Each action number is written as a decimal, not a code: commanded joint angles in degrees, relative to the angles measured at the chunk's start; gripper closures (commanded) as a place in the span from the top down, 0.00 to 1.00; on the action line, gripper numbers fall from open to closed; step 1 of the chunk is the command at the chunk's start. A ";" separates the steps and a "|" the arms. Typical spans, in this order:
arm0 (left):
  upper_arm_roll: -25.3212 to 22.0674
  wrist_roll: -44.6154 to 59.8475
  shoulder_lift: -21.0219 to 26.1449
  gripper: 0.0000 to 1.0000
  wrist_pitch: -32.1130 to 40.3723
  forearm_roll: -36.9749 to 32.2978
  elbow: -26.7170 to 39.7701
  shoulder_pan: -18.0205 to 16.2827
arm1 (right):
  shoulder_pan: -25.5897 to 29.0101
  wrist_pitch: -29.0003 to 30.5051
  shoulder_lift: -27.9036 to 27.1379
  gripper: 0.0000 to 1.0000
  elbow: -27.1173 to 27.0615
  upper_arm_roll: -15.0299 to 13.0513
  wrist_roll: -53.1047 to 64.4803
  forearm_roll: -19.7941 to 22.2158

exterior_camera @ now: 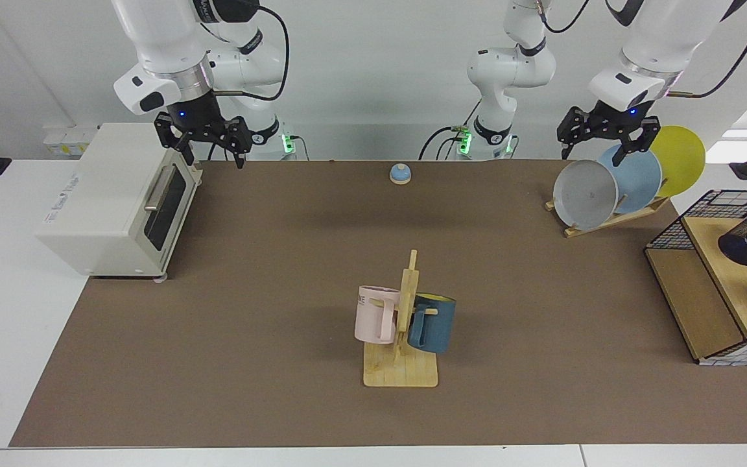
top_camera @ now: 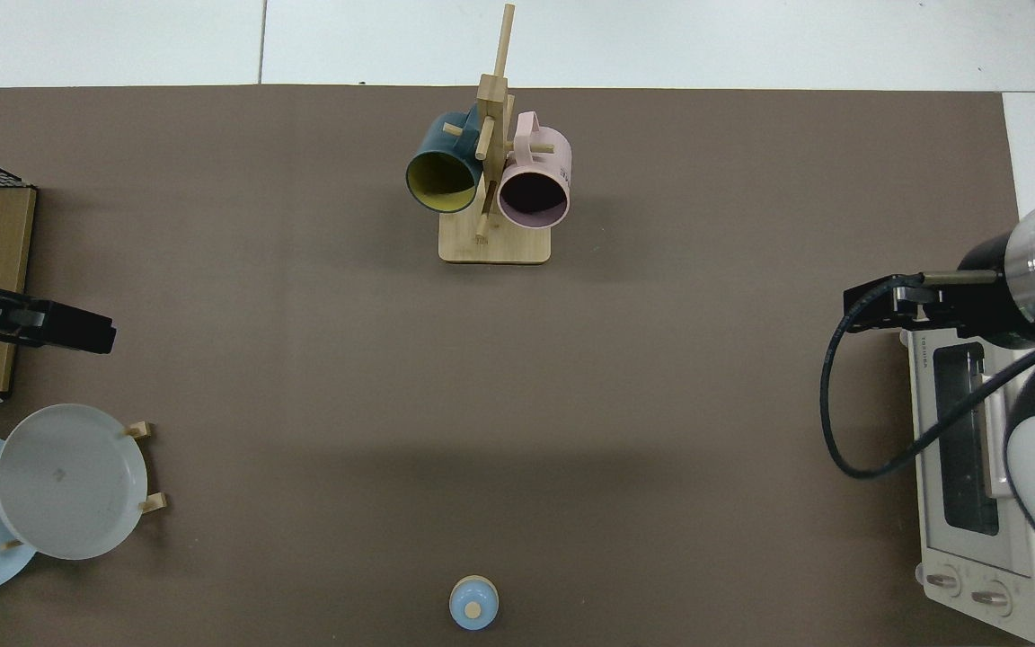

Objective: Put markers into pen holder

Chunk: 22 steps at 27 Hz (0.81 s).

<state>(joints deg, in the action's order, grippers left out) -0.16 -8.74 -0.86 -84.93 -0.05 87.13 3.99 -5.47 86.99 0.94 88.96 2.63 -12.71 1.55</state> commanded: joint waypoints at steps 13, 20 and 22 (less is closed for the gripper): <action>-0.81 -0.40 -0.90 1.00 0.12 1.54 -0.56 -0.12 | 0.64 0.55 0.29 1.00 -0.01 0.45 -0.82 -0.06; -0.37 -0.49 -0.81 1.00 -0.15 1.37 -1.00 -0.12 | 0.64 0.55 0.29 1.00 -0.01 0.45 -0.82 -0.06; -0.37 -0.40 -0.73 1.00 -0.23 1.37 -1.09 -0.12 | 0.64 0.55 0.29 1.00 -0.01 0.45 -0.82 -0.06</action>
<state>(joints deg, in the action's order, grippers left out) -0.46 -8.81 -0.74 -84.94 0.45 85.38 3.98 -5.48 86.99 0.94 88.96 2.62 -12.71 1.55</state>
